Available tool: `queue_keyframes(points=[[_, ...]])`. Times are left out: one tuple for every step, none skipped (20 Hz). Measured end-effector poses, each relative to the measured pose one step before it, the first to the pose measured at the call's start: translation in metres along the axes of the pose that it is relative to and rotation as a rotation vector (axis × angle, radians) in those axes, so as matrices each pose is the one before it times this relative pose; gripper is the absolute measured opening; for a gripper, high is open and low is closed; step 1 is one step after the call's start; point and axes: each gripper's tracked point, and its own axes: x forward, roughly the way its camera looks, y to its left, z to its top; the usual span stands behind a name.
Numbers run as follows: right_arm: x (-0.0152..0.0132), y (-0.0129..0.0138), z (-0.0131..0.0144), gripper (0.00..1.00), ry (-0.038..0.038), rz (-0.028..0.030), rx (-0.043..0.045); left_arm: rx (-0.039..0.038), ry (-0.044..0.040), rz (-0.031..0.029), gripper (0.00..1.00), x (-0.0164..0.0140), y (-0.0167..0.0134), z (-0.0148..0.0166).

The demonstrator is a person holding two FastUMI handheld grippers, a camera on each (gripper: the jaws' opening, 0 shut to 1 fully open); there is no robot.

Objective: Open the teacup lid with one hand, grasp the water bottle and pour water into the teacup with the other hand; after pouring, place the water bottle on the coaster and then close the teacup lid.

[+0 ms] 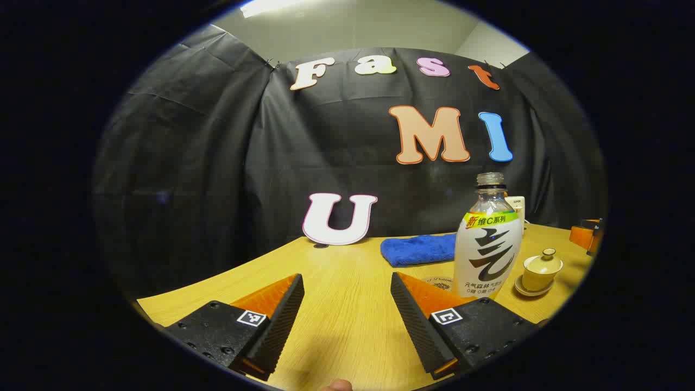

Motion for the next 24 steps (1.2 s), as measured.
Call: queue_keyframes(points=[[0.00029,0.00053,0.00024,0.94,-0.00071,0.0019,-0.00027,0.00182,0.00139,0.0004,0.94,-0.00026,0.00045,-0.00027],[0.00037,0.00092,0.00042,0.94,0.00095,0.00235,0.00038,-0.00061,-0.00127,-0.0002,0.94,0.00027,-0.00063,0.00013],[0.00006,-0.00015,-0.00061,0.94,0.00002,0.0018,-0.00064,-0.00278,0.0003,-0.00117,0.94,0.00018,0.00025,0.00041],[0.00026,0.00019,0.00012,0.99,0.00027,0.00151,0.00008,-0.00235,-0.00119,0.0047,0.93,-0.00022,0.00141,0.00024],[-0.00012,-0.00006,-0.00053,0.94,0.00001,0.00114,0.00001,-0.0019,0.00059,0.00372,0.93,0.0006,0.00072,-0.0002],[0.00025,-0.00025,0.00003,0.94,0.00002,0.00069,0.00003,-0.00087,-0.00031,0.00254,0.93,-0.00057,0.00013,-0.00071],[0.0001,-0.00039,0.00066,0.94,-0.00149,-0.00109,0.00029,0.00004,-0.00107,0.00004,0.93,0.00011,-0.00021,0.00078],[-0.00011,-0.00029,0.00052,0.94,-0.00133,-0.00372,-0.00029,0.00056,0.00158,-0.00009,0.93,-0.00045,0.00013,-0.0009],[-0.00033,-0.00022,-0.00091,0.94,0.00151,-0.00216,0.00019,-0.00004,-0.0002,-0.00012,0.93,0.00063,0.00003,-0.00059],[-0.00036,0.00027,0.00015,0.99,0.0005,0.00029,-0.00045,-0.00076,-0.00084,0.00027,0.93,-0.00037,-0.00011,0.001],[0.00063,-0.0004,0.0,0.94,-0.00042,0.00098,0.0,-0.00085,0.00017,0.00015,0.93,-0.00029,0.00045,-0.00023],[0.0005,0.00054,0.00015,0.94,0.0,0.00162,0.00017,-0.00004,0.0005,-0.00004,0.93,0.00084,-0.00058,-0.00001],[-0.00005,0.00014,0.00027,0.94,0.00099,0.0012,-0.00038,-0.00068,-0.00017,0.00012,0.93,0.00005,0.00028,-0.00031],[-0.0002,0.00008,-0.00024,0.94,-0.00028,-0.00006,0.00037,-0.00036,-0.00059,-0.00005,0.93,0.00049,-0.00029,0.00019],[-0.00033,0.00027,0.0003,0.94,-0.00071,-0.00006,-0.00019,-0.0001,0.00083,0.00049,0.93,-0.00051,0.00029,-0.00037],[0.00021,0.00009,-0.00074,0.94,0.00038,-0.00009,0.00025,-0.00031,0.00006,0.00108,0.93,-0.00048,0.00087,0.00054],[0.00055,0.00002,0.00012,0.94,0.0004,0.00016,-0.00016,-0.00073,-0.00054,0.00035,0.93,0.00008,0.00031,-0.00082],[0.00059,0.00076,0.00067,0.94,-0.00011,0.00272,0.00001,-0.00041,0.00018,-0.00001,0.93,-0.00009,-0.00026,0.00027],[0.00069,0.0013,0.00003,0.94,0.00082,0.00516,0.00017,0.00007,0.00038,-0.00026,0.93,-0.00031,0.0002,-0.00051],[0.00021,-0.00033,-0.00065,0.94,0.00074,0.00161,-0.00026,-0.00054,-0.00038,0.0001,0.93,-0.00057,0.0003,0.00038],[0.0001,-0.0002,0.00028,0.94,-0.00007,0.00014,-0.00044,-0.00041,0.0001,-0.00019,0.93,0.00077,-0.00036,-0.00029],[-0.00065,0.00028,0.00017,0.94,-0.0011,-0.0001,0.00066,-0.00028,0.00009,-0.00016,0.93,-0.00014,0.0,0.00015],[-0.00039,-0.00053,-0.00023,0.94,0.00072,0.00014,-0.00038,-0.00096,0.00005,0.00005,0.93,0.00007,0.00061,0.00003],[0.00025,0.00084,0.00032,0.94,-0.00165,0.00245,0.0003,-0.0007,0.00016,0.00008,0.93,-0.00021,-0.00042,0.0001]])
